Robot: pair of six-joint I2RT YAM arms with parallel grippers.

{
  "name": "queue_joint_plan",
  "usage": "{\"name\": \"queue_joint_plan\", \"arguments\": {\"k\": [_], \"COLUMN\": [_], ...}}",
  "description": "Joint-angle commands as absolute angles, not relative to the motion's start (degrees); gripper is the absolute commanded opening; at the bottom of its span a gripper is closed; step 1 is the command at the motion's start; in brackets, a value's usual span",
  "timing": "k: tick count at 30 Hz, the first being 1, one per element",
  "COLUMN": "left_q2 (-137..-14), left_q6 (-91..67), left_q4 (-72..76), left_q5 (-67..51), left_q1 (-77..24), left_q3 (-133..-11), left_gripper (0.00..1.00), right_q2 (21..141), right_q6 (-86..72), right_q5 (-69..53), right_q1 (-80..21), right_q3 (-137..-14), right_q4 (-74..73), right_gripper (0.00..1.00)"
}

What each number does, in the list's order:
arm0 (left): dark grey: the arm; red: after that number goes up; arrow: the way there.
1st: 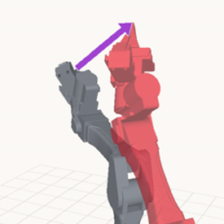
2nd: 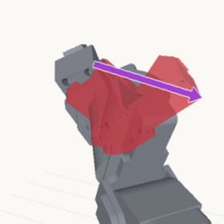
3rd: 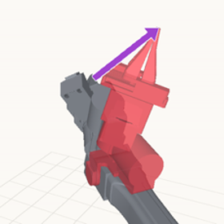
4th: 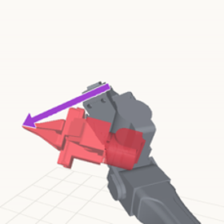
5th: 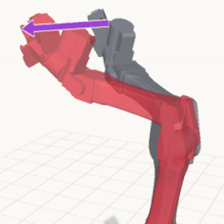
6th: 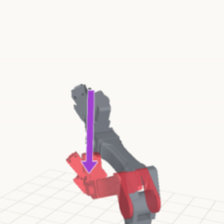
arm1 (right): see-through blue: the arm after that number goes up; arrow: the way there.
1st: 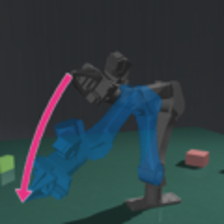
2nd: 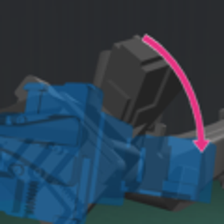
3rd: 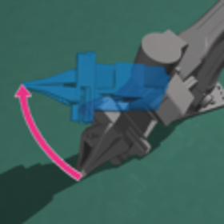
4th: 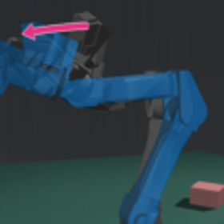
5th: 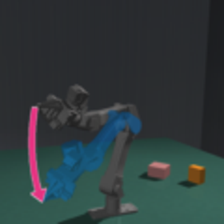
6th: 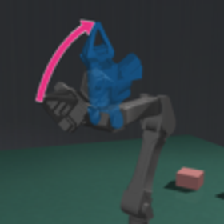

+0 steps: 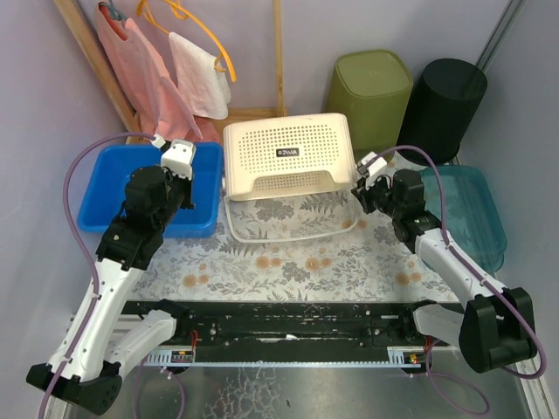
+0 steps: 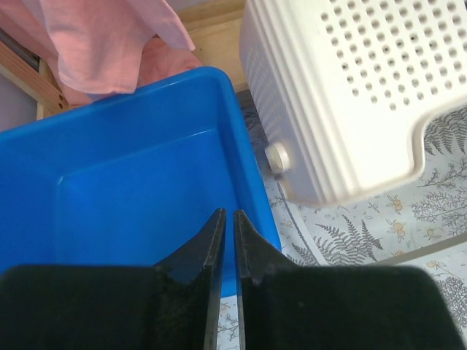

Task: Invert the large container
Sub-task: Adjust the container at the center of the board.

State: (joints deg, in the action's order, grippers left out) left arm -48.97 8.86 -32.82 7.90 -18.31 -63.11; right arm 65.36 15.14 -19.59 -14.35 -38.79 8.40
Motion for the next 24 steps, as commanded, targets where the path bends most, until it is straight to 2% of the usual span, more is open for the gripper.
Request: {"name": "queue_joint_plan", "arguments": {"k": [1, 12, 15, 19, 24], "left_q2": [-48.91, -50.54, -50.97, -51.50, -54.89], "left_q6": [8.22, 8.82, 10.75, 13.39, 15.99], "left_q4": [-28.36, -29.99, -36.03, -42.17, -46.88], "left_q5": [6.32, 2.33, -7.61, -18.37, -28.04], "left_q1": [-17.15, -16.72, -16.42, -16.41, -16.52], "left_q3": [-61.70, -63.15, -65.40, -68.02, -70.96], "left_gripper": [0.07, 0.07, 0.07, 0.08, 0.10], "right_q2": [66.34, 72.65, 72.28, 67.30, 68.27], "right_q6": [7.32, 6.80, 13.81, 23.25, 23.41], "right_q5": [-24.84, -22.84, -26.34, -29.04, -26.45], "right_q1": [-14.39, -14.21, -14.16, -14.87, -14.89], "right_q3": [-44.62, -59.48, -64.66, -67.30, -71.50], "right_q4": [18.82, 15.73, 3.92, -11.35, -11.34], "right_gripper": [0.00, 0.00, 0.00, 0.11, 0.12]}}
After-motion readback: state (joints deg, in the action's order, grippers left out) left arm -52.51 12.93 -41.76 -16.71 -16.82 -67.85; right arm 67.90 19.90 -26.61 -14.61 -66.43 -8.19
